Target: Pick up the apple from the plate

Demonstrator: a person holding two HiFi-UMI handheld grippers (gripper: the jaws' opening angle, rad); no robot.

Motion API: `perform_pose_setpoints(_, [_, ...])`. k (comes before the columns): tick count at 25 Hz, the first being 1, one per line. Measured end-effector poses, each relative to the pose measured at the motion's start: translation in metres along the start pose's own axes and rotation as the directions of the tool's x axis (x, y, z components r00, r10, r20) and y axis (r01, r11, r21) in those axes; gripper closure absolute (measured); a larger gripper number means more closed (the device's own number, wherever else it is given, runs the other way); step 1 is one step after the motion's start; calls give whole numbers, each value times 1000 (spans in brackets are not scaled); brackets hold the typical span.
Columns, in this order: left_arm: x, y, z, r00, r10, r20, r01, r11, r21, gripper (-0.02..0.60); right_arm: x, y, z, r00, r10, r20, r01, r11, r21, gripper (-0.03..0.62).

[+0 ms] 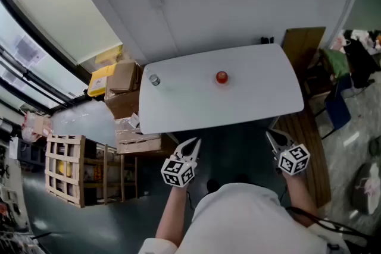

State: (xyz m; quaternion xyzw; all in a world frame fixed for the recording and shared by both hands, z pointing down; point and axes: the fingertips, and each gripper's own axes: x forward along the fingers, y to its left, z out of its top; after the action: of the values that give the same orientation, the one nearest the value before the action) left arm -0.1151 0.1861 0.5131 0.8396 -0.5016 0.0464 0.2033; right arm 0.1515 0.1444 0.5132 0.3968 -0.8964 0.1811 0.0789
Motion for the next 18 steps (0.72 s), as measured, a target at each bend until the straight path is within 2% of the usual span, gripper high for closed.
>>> perform_pose_setpoints(13, [2,-2,1,1000,3,6,-3,1000,-3,580,3,2,-2,1000,29,-3,-29,1000,-6,559])
perform_pose_setpoints(18, [3,-7,0,1000,15,11,-14,1000,-7,580,-1,-4,-1,999,35,-4,-35,999,35,557])
